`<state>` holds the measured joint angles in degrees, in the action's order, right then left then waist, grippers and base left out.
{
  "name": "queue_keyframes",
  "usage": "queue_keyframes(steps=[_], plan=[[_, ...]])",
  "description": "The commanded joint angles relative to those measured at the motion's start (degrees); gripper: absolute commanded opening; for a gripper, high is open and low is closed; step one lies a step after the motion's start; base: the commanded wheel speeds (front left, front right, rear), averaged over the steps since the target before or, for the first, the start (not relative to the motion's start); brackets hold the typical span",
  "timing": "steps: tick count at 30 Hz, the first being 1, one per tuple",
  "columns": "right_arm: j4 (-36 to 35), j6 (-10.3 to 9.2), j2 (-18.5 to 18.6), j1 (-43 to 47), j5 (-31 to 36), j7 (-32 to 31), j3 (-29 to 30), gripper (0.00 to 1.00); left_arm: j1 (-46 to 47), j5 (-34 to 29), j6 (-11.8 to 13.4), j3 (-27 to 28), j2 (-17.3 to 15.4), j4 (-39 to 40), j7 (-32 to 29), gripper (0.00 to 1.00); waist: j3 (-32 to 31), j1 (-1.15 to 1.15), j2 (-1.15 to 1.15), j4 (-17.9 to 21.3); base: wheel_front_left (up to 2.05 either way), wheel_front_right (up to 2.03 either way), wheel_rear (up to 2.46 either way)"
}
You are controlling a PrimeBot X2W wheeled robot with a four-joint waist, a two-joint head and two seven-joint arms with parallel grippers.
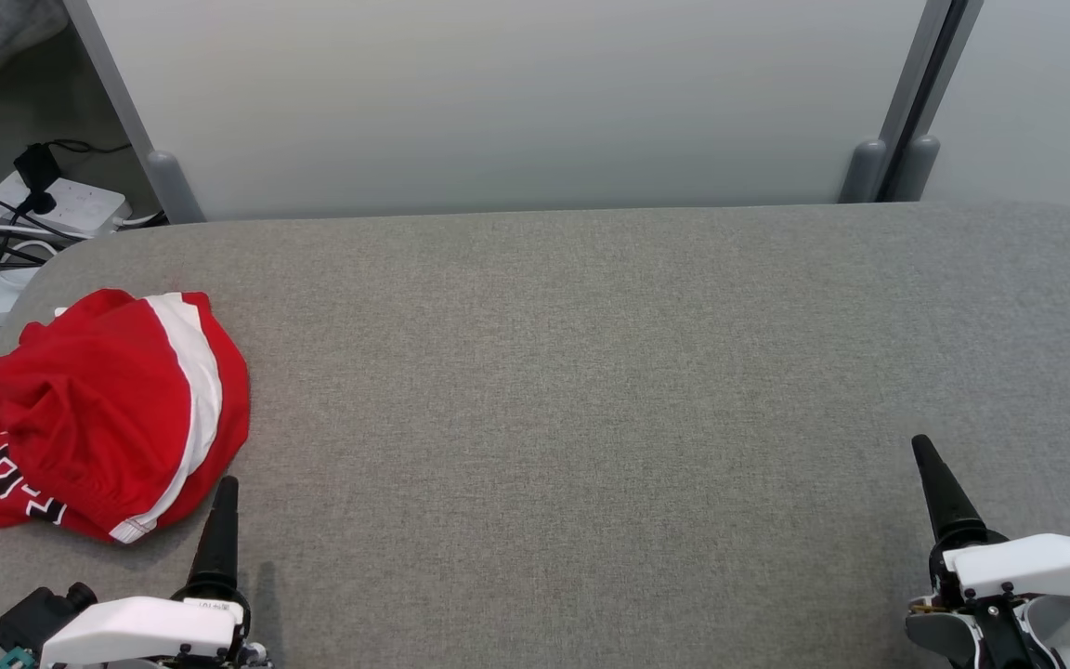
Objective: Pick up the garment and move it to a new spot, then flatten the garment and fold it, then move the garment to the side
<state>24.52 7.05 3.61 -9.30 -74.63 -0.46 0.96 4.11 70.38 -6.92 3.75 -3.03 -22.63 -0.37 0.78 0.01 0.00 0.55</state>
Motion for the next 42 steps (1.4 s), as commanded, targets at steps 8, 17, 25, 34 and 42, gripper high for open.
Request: queue_keyframes(steps=[8, 17, 25, 34, 42], plan=[[0.61, 0.24, 1.66, -5.01, 6.80, 2.01, -1.99, 1.00, 4.90, -8.02, -0.25, 1.51, -0.90, 0.73, 1.90, 1.00, 0.00, -0.01, 0.00, 0.25, 0.00, 0.00, 0.00], [2.58, 0.26, 1.95, -7.33, 13.02, 3.52, -2.51, 1.00, 5.73, -15.84, -0.23, 2.43, -0.78, 0.18, 3.41, 1.00, 0.03, -0.01, 0.00, 0.47, 0.00, 0.00, 0.00], [4.08, 0.28, 2.11, -9.19, 18.06, 4.86, -3.05, 1.00, 6.75, -22.65, -0.01, 2.82, -0.86, -0.30, 4.75, 1.00, 0.12, -0.01, 0.00, 0.68, 0.00, 0.00, 0.00], [6.36, 0.31, 2.40, -11.57, 23.31, 6.37, -3.79, 1.00, 7.68, -29.59, 0.58, 3.32, -0.92, -0.94, 6.26, 1.00, 0.16, -0.01, 0.00, 0.85, 0.00, 0.00, 0.00], [7.39, 0.32, 2.72, -13.26, 27.36, 7.54, -4.64, 1.00, 8.45, -34.93, 0.95, 3.49, -0.99, -1.12, 7.44, 1.00, 0.12, -0.01, 0.00, 1.00, 0.00, 0.00, 0.00]])
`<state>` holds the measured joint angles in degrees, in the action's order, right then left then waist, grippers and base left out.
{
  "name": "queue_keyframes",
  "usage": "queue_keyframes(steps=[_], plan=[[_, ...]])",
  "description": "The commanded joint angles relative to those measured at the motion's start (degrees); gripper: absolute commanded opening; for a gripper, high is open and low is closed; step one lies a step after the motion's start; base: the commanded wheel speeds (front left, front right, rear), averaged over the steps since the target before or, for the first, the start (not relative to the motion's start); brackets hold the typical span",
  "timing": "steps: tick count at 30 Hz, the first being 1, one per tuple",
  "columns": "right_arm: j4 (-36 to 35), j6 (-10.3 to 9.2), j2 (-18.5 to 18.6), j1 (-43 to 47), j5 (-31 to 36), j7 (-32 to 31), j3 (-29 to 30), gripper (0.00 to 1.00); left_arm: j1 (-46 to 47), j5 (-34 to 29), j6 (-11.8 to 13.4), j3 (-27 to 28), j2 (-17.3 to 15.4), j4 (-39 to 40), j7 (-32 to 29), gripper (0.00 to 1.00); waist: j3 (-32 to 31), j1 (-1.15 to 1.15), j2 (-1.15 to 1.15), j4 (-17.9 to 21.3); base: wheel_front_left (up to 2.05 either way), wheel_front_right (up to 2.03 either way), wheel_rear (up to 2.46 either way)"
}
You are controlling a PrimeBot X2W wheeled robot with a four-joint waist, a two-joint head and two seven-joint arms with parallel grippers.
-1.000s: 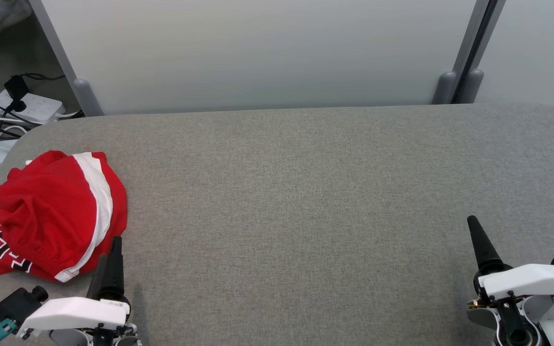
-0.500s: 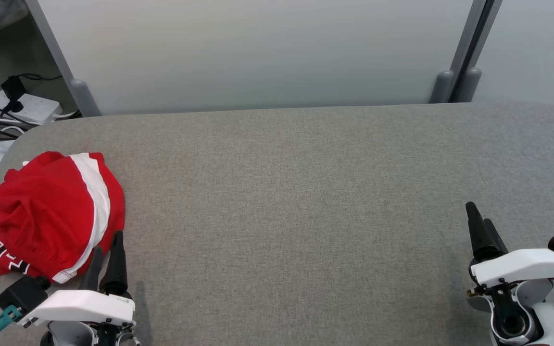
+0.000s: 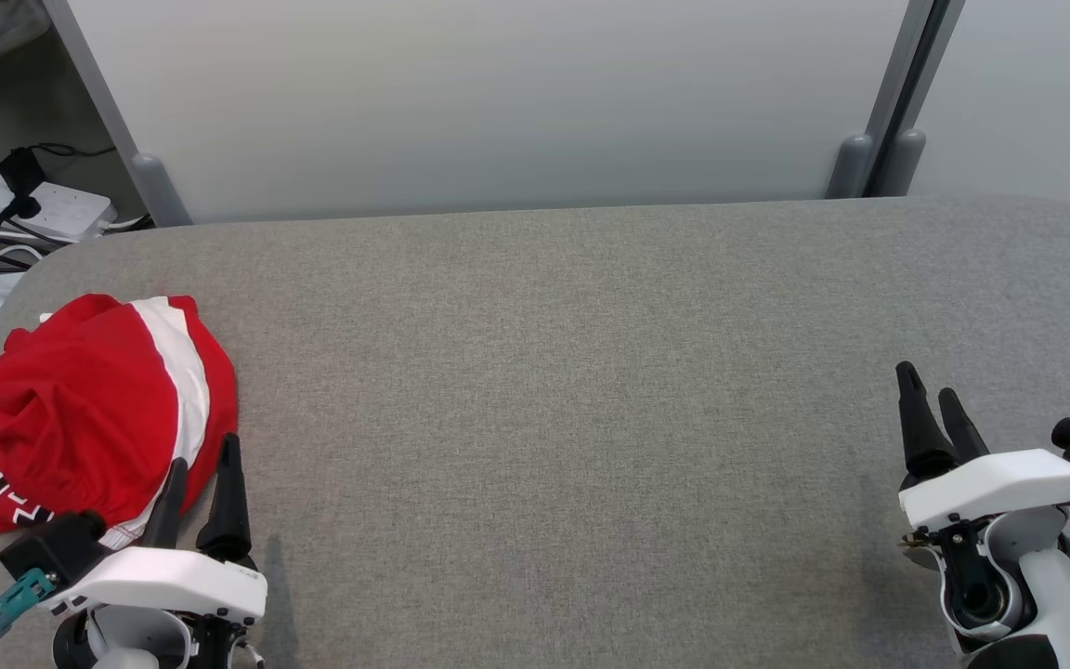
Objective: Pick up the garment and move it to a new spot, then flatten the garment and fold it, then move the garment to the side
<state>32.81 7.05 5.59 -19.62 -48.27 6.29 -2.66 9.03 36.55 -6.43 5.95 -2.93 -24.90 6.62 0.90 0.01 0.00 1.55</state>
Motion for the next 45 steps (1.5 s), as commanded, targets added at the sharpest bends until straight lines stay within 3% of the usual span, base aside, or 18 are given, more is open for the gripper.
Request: queue_keyframes(steps=[1, 19, 27, 45], plan=[[-0.70, 0.33, 0.75, -3.16, 1.49, 0.96, -1.19, 1.00, 3.63, -1.84, 0.54, 1.32, -1.10, 1.12, 0.62, 1.00, -0.01, -0.01, 0.00, 0.02, 0.00, 0.00, 0.00], [2.06, 0.37, 1.88, -7.00, 12.29, 3.98, -3.47, 1.00, 4.63, -13.22, 1.43, 3.90, -0.64, 1.81, 3.64, 1.00, -0.04, -0.01, 0.00, 0.40, 0.00, 0.00, 0.00], [2.98, 0.39, 2.20, -8.18, 18.80, 5.49, -3.41, 1.00, 4.85, -21.28, 2.82, 4.24, -0.56, 1.74, 5.15, 1.00, 0.02, -0.01, 0.00, 0.71, 0.00, 0.00, 0.00], [4.30, 0.44, 2.79, -11.39, 29.09, 8.34, -6.07, 1.00, 7.32, -32.65, 5.28, 6.91, -0.38, -0.19, 8.01, 1.00, 0.08, -0.01, 0.00, 1.70, 0.00, 0.00, 0.00]])
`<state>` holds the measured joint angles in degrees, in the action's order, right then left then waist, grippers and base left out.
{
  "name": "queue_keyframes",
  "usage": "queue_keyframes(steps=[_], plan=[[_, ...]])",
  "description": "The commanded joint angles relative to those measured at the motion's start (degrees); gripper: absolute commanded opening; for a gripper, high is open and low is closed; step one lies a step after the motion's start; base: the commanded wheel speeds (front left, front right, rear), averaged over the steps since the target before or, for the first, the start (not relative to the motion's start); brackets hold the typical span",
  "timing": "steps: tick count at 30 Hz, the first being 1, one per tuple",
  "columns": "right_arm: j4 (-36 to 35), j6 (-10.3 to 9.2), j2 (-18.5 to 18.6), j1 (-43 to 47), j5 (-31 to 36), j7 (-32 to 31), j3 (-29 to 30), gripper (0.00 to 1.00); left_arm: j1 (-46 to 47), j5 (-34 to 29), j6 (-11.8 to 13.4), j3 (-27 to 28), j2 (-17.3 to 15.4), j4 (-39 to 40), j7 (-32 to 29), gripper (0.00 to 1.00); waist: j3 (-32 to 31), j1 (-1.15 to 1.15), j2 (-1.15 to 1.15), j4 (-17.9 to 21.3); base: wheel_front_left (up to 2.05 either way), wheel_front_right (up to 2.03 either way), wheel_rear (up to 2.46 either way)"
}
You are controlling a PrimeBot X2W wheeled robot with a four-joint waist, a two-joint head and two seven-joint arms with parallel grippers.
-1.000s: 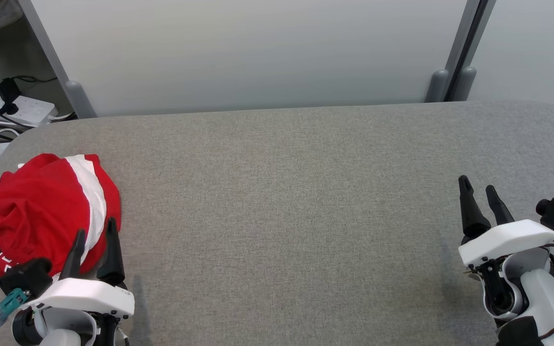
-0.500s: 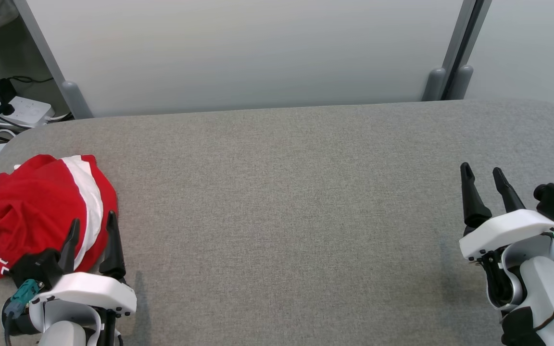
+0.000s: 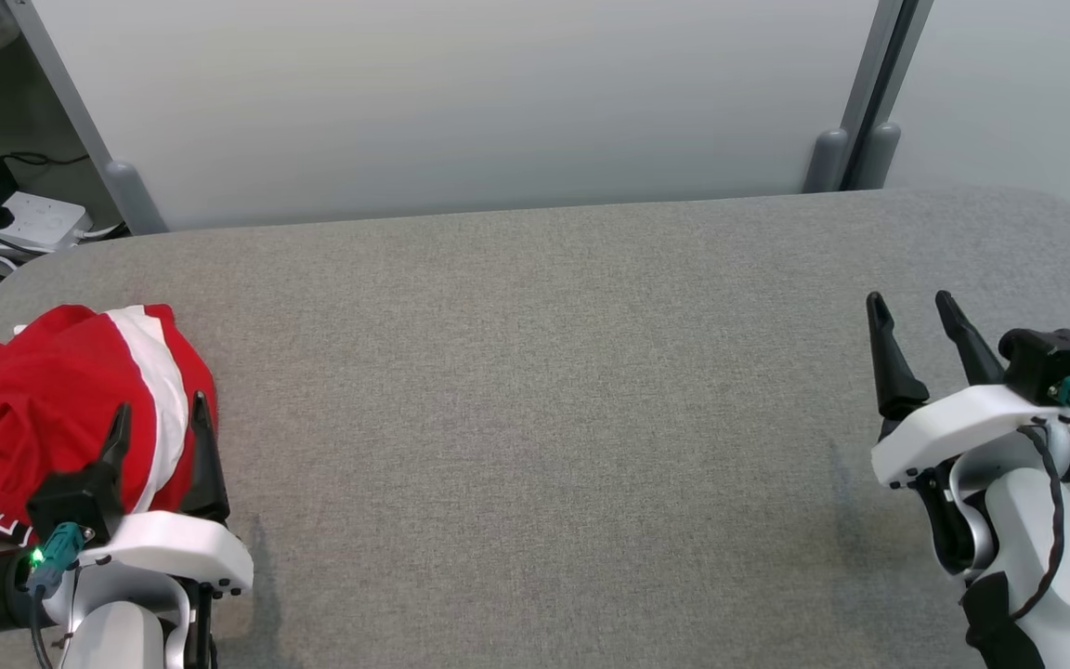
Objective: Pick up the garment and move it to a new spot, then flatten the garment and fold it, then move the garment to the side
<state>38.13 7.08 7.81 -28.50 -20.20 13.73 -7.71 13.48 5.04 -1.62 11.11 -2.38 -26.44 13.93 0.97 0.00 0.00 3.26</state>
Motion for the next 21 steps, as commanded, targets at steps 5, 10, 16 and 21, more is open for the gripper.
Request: queue_keyframes(steps=[5, 10, 16, 21], plan=[[-0.59, 0.41, 0.86, -2.43, 2.12, 1.27, -0.52, 1.00, 3.07, -2.40, 0.83, 2.49, -0.84, 0.64, 1.07, 1.00, -0.09, 0.00, 0.00, 0.10, 0.00, 0.00, 0.00], [-0.65, 0.41, 0.56, -2.13, 2.34, 1.27, 0.18, 1.00, 2.77, -2.31, 1.08, 2.98, -0.75, 0.30, 1.07, 1.00, -0.18, 0.00, 0.00, 0.29, 0.00, 0.00, 0.00], [-0.83, 0.41, 0.42, -2.03, 2.58, 1.27, 0.79, 1.00, 2.70, -2.48, 1.30, 3.11, -0.68, 0.25, 1.07, 1.00, -0.19, 0.00, 0.00, 0.20, 0.00, 0.00, 0.00], [-0.95, 0.41, 0.19, -2.05, 2.65, 1.27, 0.56, 1.00, 2.79, -1.92, 1.37, 3.37, -0.61, 0.79, 1.07, 1.00, -0.17, 0.00, 0.00, -0.25, 0.00, 0.00, 0.00]])
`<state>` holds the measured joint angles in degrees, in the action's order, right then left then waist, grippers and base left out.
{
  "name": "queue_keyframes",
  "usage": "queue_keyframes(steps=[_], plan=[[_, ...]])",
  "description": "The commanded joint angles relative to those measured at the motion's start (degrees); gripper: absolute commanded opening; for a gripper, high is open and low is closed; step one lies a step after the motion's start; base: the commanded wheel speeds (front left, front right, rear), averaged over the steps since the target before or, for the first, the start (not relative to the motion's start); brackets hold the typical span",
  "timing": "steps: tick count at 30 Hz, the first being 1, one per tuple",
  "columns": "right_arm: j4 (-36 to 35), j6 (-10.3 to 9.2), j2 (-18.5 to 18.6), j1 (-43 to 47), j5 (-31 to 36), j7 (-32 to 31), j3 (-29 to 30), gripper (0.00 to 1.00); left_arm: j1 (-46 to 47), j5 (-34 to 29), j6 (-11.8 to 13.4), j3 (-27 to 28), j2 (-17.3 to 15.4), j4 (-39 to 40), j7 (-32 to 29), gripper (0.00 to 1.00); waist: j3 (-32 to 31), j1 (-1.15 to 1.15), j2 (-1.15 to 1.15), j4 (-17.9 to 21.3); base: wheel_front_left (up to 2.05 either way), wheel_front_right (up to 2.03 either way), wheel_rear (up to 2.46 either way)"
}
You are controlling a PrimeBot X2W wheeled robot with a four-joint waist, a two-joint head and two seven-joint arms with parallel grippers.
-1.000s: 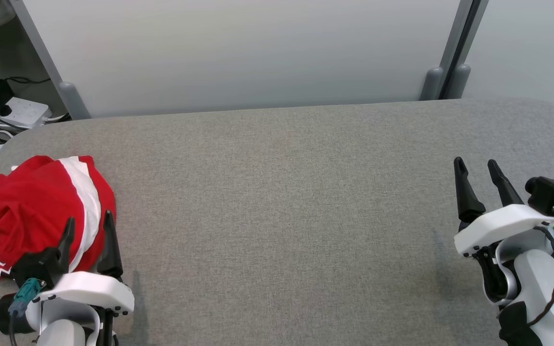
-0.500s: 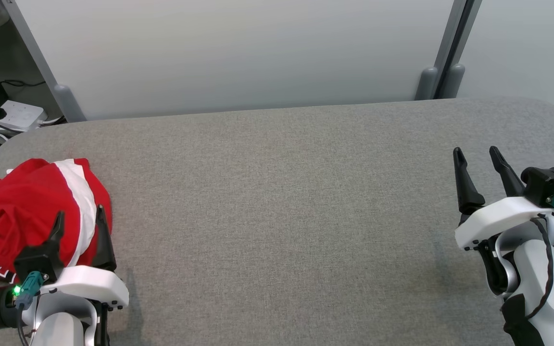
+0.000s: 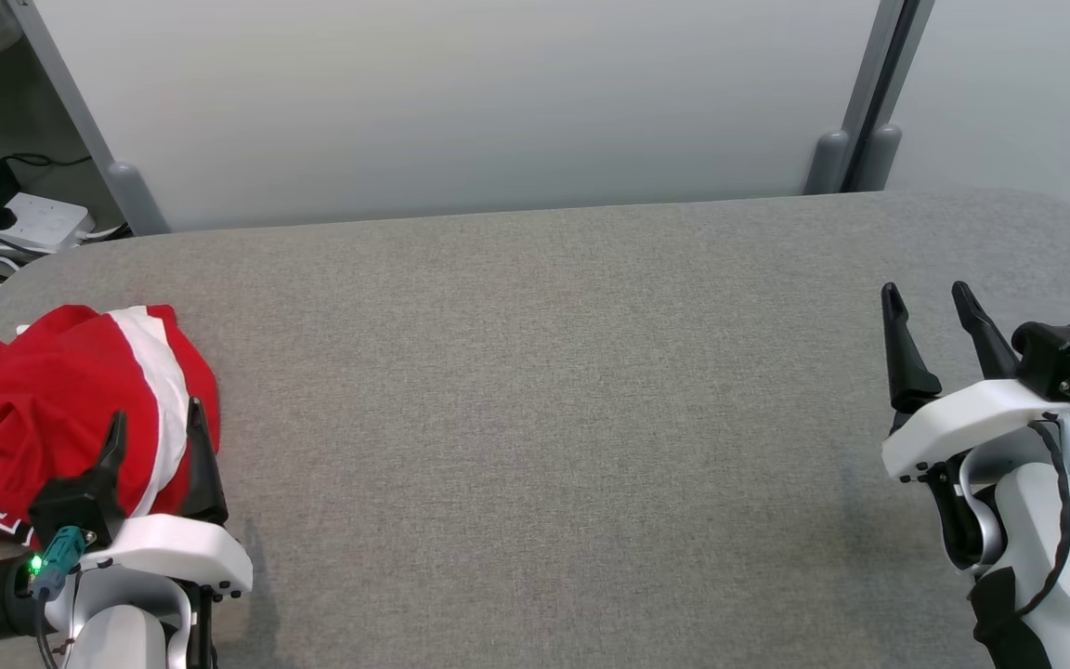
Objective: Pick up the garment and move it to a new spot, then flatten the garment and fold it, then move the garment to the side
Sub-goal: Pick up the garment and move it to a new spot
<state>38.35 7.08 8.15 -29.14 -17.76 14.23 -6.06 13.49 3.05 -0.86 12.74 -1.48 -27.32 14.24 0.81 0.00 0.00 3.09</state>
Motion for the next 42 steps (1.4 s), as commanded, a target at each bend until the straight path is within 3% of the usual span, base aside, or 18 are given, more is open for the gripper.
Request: queue_keyframes(steps=[1, 9, 15, 28, 34, 42], plan=[[-1.28, 0.41, -0.20, -1.41, 0.20, 0.77, -1.22, 1.00, 2.72, 0.18, 0.56, 1.75, -1.50, 1.81, 0.75, 1.00, 0.01, 0.00, 0.00, -0.36, 0.00, 0.00, 0.00], [-2.16, 0.41, -0.20, -1.35, -0.16, 0.77, -3.75, 1.00, 2.42, 0.13, 0.64, 1.45, -1.44, 1.51, 0.75, 1.00, -0.01, 0.00, 0.00, -4.57, 0.00, 0.00, 0.00], [-2.63, 0.41, -0.44, -1.69, -1.06, 0.77, -7.01, 1.00, 2.54, 0.18, 0.52, 1.75, -1.42, 1.61, 0.75, 1.00, 0.11, 0.00, 0.00, -11.90, 0.00, 0.00, 0.00], [-2.99, 0.41, -1.36, -3.07, -2.83, 0.77, -12.94, 1.00, 2.68, -0.19, 0.08, 2.54, -1.41, 0.55, 0.75, 1.00, 1.14, 0.00, 0.00, -23.59, 0.00, 0.00, 0.00], [-2.26, 0.41, -1.39, -3.19, -3.59, 0.77, -14.56, 1.00, 2.99, 1.34, -0.87, 3.20, -1.41, -0.54, 0.75, 1.00, 1.92, 0.00, 0.00, -25.22, 0.00, 0.00, 0.00], [-1.81, 0.41, -0.37, -4.07, -4.24, 0.77, -15.79, 1.00, 8.25, 5.65, -5.02, 3.61, -1.94, -6.81, 0.75, 1.00, 5.04, 0.00, 0.00, -23.83, 0.00, 0.00, 0.00]])
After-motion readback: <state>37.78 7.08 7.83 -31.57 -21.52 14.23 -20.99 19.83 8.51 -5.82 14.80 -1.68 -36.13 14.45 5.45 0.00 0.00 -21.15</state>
